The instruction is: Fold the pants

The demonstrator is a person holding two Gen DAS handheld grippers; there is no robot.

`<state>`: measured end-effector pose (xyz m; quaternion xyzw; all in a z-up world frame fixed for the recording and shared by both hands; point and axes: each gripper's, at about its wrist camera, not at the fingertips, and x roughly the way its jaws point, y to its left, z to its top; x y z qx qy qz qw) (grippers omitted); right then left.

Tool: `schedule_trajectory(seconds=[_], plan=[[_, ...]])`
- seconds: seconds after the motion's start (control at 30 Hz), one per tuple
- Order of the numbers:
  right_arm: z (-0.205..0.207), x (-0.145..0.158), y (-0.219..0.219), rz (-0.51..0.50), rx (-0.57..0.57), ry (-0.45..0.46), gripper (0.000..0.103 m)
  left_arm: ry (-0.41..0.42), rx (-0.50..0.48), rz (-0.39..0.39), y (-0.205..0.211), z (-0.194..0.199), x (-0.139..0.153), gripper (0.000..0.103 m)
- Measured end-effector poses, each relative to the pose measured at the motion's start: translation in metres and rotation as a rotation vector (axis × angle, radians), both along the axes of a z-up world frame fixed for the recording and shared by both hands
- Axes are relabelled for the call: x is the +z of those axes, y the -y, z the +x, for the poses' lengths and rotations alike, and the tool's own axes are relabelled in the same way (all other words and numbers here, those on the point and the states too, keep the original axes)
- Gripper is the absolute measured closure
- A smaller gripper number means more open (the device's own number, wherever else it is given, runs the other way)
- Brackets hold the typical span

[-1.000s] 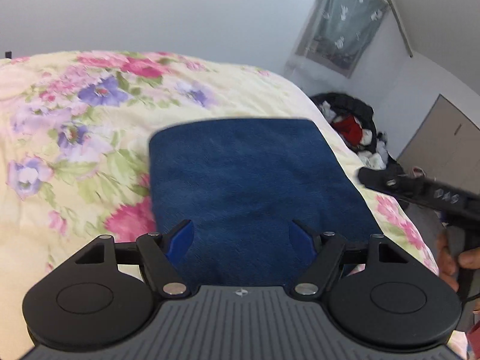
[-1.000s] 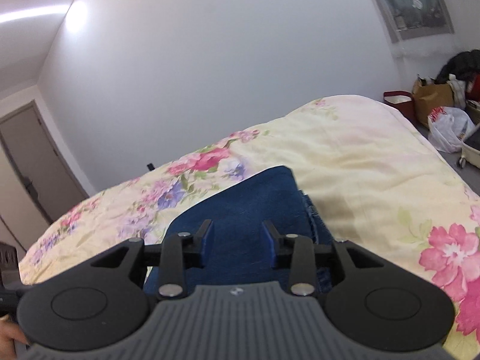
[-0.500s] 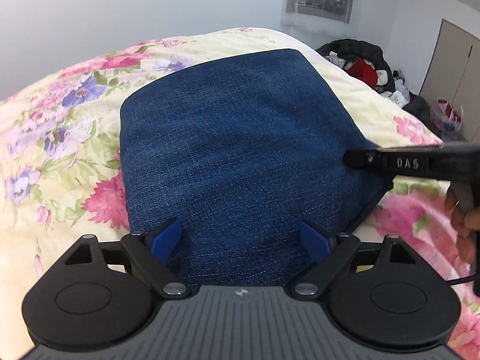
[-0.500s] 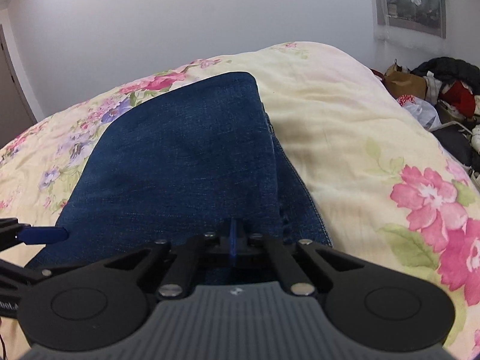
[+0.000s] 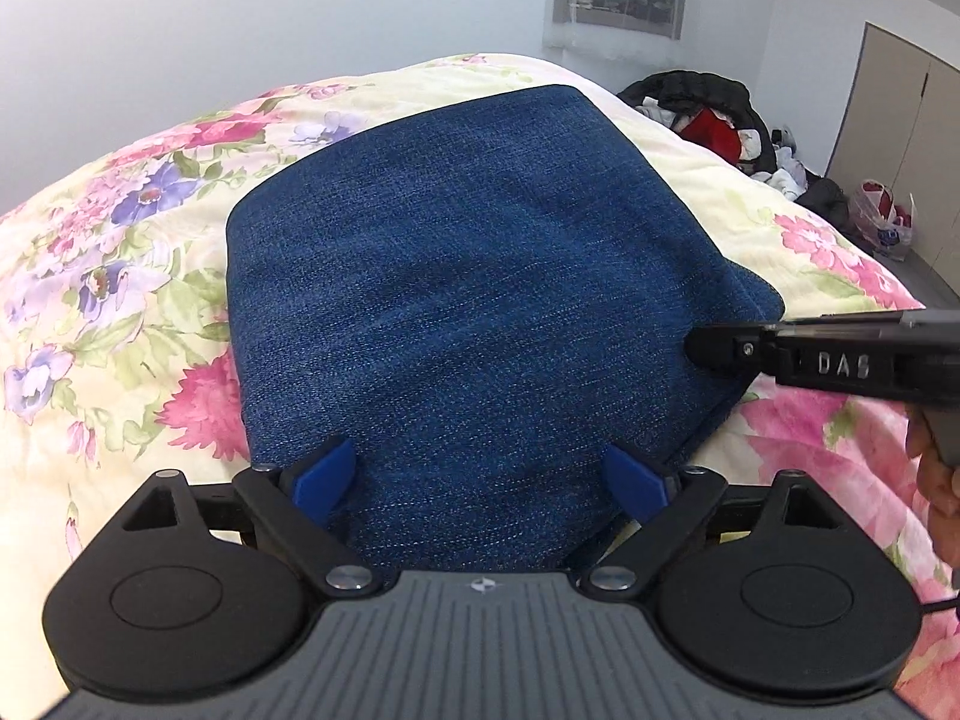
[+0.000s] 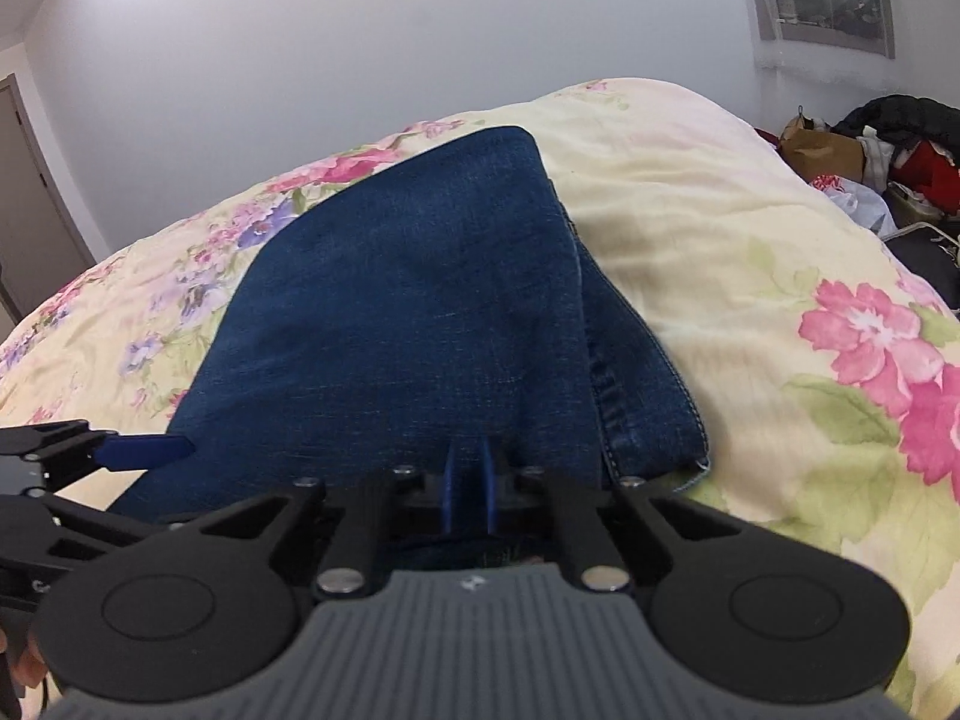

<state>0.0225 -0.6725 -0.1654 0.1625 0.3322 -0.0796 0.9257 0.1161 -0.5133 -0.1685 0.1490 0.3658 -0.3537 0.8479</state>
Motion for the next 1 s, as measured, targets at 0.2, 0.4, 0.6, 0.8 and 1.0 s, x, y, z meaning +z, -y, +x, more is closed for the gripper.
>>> schedule_trajectory(seconds=[0.2,0.4,0.6,0.8,1.0], plan=[[-0.010,0.018,0.012,0.104,-0.009,0.059,0.077,-0.020,0.014,-0.061,-0.034,0.008,0.017,0.007],[-0.055,0.025,0.057,0.238,-0.135,0.084,0.039,-0.204,0.165,-0.236,-0.105,0.036,0.008,0.006],[-0.072,-0.022,0.083,0.563,-0.219,0.158,0.033,-0.298,0.198,-0.358,-0.121,0.065,-0.008,0.006],[-0.050,-0.041,0.100,0.712,-0.244,0.242,0.031,-0.416,0.219,-0.444,-0.117,0.110,-0.026,0.006],[-0.011,-0.033,0.131,0.696,-0.160,0.104,0.038,-0.482,0.195,-0.488,-0.111,0.137,-0.035,0.006]])
